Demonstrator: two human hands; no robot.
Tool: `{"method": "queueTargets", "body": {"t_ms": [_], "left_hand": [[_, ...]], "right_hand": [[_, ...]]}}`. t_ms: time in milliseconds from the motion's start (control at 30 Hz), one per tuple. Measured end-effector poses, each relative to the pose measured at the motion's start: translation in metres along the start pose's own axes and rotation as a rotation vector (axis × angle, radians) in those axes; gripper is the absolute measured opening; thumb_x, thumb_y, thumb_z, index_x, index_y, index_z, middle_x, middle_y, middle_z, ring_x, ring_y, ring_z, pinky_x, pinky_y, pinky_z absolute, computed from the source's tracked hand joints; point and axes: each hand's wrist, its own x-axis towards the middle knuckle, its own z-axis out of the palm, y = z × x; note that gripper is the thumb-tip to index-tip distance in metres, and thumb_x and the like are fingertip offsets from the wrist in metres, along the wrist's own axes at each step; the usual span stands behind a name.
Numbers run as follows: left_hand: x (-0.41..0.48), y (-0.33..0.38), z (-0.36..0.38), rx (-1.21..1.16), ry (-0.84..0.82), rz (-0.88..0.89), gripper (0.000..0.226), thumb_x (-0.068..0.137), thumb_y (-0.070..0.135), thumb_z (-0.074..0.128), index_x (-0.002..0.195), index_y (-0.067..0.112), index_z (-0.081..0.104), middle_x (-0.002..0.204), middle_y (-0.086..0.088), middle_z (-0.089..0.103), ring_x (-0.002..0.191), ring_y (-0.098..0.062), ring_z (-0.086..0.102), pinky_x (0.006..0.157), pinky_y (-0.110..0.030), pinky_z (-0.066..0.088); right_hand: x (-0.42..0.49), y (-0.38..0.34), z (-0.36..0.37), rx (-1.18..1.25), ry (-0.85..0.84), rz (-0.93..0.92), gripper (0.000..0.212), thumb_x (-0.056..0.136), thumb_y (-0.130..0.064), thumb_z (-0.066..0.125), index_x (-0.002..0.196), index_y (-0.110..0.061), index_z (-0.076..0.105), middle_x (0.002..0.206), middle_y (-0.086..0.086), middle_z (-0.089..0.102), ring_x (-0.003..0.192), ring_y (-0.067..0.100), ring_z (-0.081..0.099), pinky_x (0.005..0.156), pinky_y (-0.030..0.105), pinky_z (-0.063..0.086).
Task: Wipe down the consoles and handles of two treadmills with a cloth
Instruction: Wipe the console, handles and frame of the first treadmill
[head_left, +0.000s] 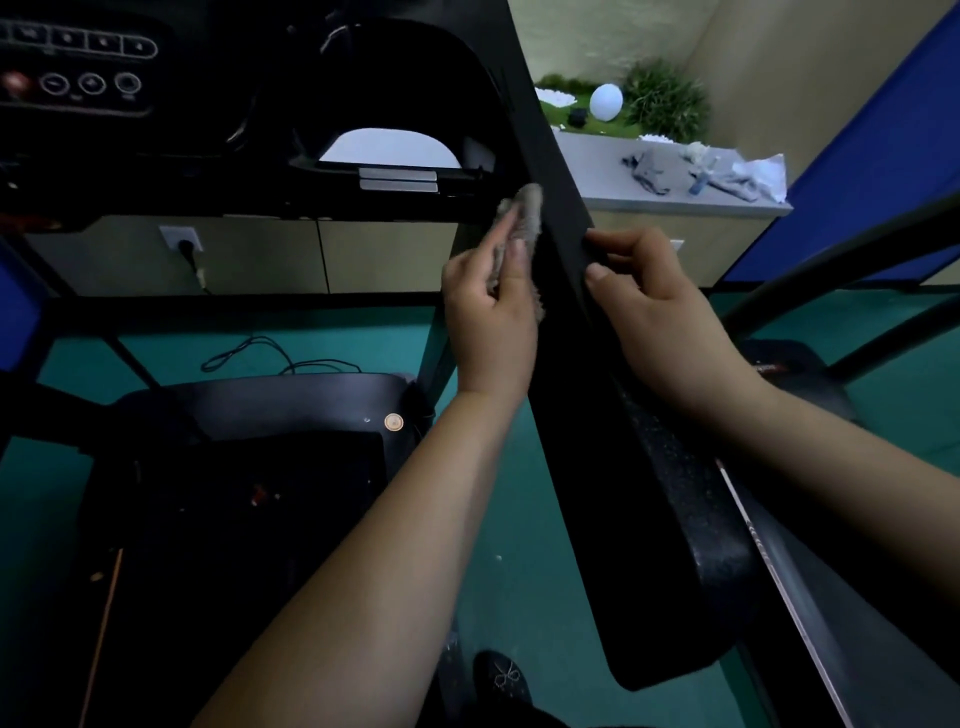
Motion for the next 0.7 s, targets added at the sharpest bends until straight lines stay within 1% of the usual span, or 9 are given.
{"method": "queueTargets", "body": {"t_ms": [100, 167, 267, 333, 400, 467, 567, 633, 700], "left_hand": [[0.006, -0.033, -0.006, -0.008, 0.021, -0.326, 0.034, 0.098, 0.023, 0.047, 0.125, 0.009, 0.061, 0.124, -0.010, 0.064, 0.115, -0.018, 0.060, 0.100, -0.034, 0.047], [-0.002, -0.037, -0.010, -0.005, 0.048, -0.422, 0.035, 0.098, 0.027, 0.046, 0.121, 0.006, 0.062, 0.118, -0.013, 0.066, 0.113, -0.027, 0.061, 0.098, -0.041, 0.049], [0.000, -0.011, -0.008, -0.144, 0.093, -0.191, 0.032, 0.098, 0.026, 0.046, 0.122, 0.012, 0.062, 0.124, -0.005, 0.063, 0.118, -0.014, 0.057, 0.102, -0.031, 0.045], [0.019, 0.006, -0.004, -0.102, -0.017, 0.025, 0.030, 0.096, 0.027, 0.047, 0.122, 0.021, 0.062, 0.123, -0.001, 0.057, 0.116, -0.007, 0.053, 0.102, -0.024, 0.041], [0.039, 0.010, 0.002, -0.015, -0.090, 0.076, 0.027, 0.097, 0.023, 0.047, 0.118, 0.022, 0.064, 0.116, 0.001, 0.056, 0.107, 0.001, 0.053, 0.095, -0.014, 0.041], [0.049, 0.006, 0.006, -0.028, -0.078, 0.003, 0.029, 0.098, 0.023, 0.045, 0.119, 0.019, 0.064, 0.118, -0.001, 0.061, 0.103, 0.002, 0.057, 0.089, -0.012, 0.043], [0.043, -0.007, 0.007, 0.001, -0.019, -0.176, 0.033, 0.101, 0.024, 0.041, 0.124, 0.011, 0.060, 0.118, -0.003, 0.065, 0.105, -0.009, 0.060, 0.079, -0.009, 0.045], [0.030, -0.016, 0.000, 0.044, -0.042, -0.345, 0.037, 0.101, 0.031, 0.038, 0.123, 0.012, 0.061, 0.117, -0.005, 0.066, 0.107, -0.017, 0.061, 0.080, -0.017, 0.047], [0.015, -0.025, -0.007, 0.037, -0.106, -0.486, 0.037, 0.099, 0.039, 0.039, 0.112, 0.016, 0.065, 0.109, -0.007, 0.069, 0.102, -0.022, 0.064, 0.089, -0.032, 0.052]], "right_hand": [[0.000, 0.000, 0.000, 0.017, -0.003, -0.002, 0.028, 0.097, -0.029, 0.049, 0.125, -0.030, 0.049, 0.122, -0.012, 0.059, 0.103, 0.005, 0.060, 0.090, 0.026, 0.048], [0.000, 0.002, 0.000, 0.022, -0.004, -0.003, 0.027, 0.097, -0.030, 0.048, 0.125, -0.031, 0.049, 0.121, -0.012, 0.059, 0.102, 0.004, 0.061, 0.090, 0.027, 0.048], [0.000, 0.002, 0.000, 0.031, -0.009, -0.009, 0.027, 0.097, -0.030, 0.048, 0.124, -0.031, 0.049, 0.118, -0.015, 0.059, 0.096, 0.000, 0.061, 0.083, 0.022, 0.048], [0.001, 0.003, 0.000, 0.035, -0.003, -0.016, 0.027, 0.097, -0.029, 0.048, 0.124, -0.031, 0.049, 0.115, -0.017, 0.059, 0.096, 0.000, 0.061, 0.083, 0.020, 0.047], [0.002, 0.005, 0.001, 0.032, -0.009, -0.022, 0.027, 0.097, -0.030, 0.048, 0.124, -0.032, 0.049, 0.113, -0.018, 0.058, 0.094, -0.003, 0.060, 0.079, 0.015, 0.047], [0.002, 0.006, 0.000, 0.045, -0.018, -0.024, 0.025, 0.097, -0.030, 0.048, 0.122, -0.034, 0.049, 0.115, -0.018, 0.059, 0.089, -0.007, 0.060, 0.072, 0.008, 0.047], [0.003, 0.008, 0.000, 0.062, -0.019, -0.023, 0.024, 0.097, -0.030, 0.048, 0.121, -0.035, 0.048, 0.117, -0.019, 0.058, 0.088, -0.011, 0.059, 0.067, 0.002, 0.043], [0.002, 0.007, 0.000, 0.077, -0.021, -0.025, 0.025, 0.098, -0.029, 0.048, 0.123, -0.033, 0.048, 0.118, -0.018, 0.057, 0.092, -0.010, 0.058, 0.070, 0.002, 0.044], [0.002, 0.008, 0.000, 0.082, -0.019, -0.029, 0.027, 0.098, -0.028, 0.048, 0.124, -0.030, 0.049, 0.121, -0.015, 0.058, 0.098, -0.004, 0.059, 0.077, 0.007, 0.044]]}}
